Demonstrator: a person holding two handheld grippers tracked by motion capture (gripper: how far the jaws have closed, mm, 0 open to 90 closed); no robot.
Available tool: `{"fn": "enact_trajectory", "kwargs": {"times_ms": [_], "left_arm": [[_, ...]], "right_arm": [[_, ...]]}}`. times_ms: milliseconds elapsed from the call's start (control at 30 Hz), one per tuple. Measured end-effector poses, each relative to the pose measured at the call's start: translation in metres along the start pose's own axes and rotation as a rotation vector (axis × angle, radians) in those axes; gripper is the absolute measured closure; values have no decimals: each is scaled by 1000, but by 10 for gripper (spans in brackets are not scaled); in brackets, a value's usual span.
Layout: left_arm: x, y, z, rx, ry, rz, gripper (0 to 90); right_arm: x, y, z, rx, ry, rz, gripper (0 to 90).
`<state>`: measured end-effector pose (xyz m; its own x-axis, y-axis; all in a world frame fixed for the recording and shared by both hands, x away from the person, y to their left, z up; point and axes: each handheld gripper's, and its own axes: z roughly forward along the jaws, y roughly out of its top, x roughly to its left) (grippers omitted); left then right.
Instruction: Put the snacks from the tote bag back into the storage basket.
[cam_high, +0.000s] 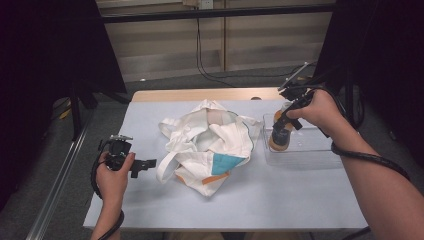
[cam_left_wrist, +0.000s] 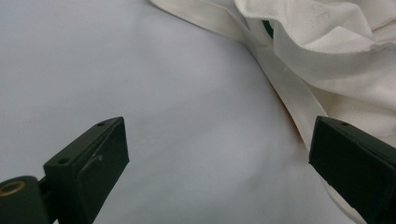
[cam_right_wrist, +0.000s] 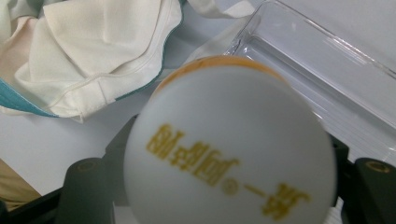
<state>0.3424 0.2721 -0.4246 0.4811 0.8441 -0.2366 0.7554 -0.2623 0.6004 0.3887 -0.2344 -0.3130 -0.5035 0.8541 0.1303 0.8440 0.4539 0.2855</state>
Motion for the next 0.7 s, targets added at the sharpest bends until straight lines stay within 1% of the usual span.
{"fn": "enact_trajectory", "kwargs": {"times_ms": [33,67,100,133,167,200,233,300,367,400,433,467,533,600,633,667,700], "left_arm": [[0,0,0,-2,2,-1,46],[1,0,0,10,-2,9,46],[0,0,0,2,2,6,47],[0,0,0,5,0,7,46],[0,0,0,3,1,6,46],[0,1,0,5,-4,8,46],[0,1,0,2,2,5,47],[0,0,0,5,-3,5,46],[0,0,0,6,4,11,46],[0,0,0,10,0,11,46],[0,0,0,10,0,11,46],[-1,0,1,9,1,9,46],[-1,0,1,8,-2,9,46],[-1,0,1,8,2,13,46],[-1,0,1,7,4,14,46],[-2,0,1,7,10,16,47],[-2,0,1,9,8,17,46]], "right_arm": [[0,-1,1,6,-4,4,301],[0,-1,2,8,-3,4,301],[1,-2,3,10,-2,7,301],[1,-2,4,10,-3,9,301],[1,-3,6,9,3,6,301],[1,-3,7,18,0,1,301],[2,-3,7,13,0,4,301],[3,-4,8,19,2,1,301],[3,-4,10,15,1,-4,301],[3,-4,10,13,4,-10,301],[3,-5,11,21,1,4,301],[3,-6,11,17,2,-3,301],[3,-7,13,15,10,0,301],[2,-8,14,20,6,3,301],[1,-9,16,11,11,-11,301],[2,-9,17,18,11,1,301],[2,-10,18,21,8,1,301]]}}
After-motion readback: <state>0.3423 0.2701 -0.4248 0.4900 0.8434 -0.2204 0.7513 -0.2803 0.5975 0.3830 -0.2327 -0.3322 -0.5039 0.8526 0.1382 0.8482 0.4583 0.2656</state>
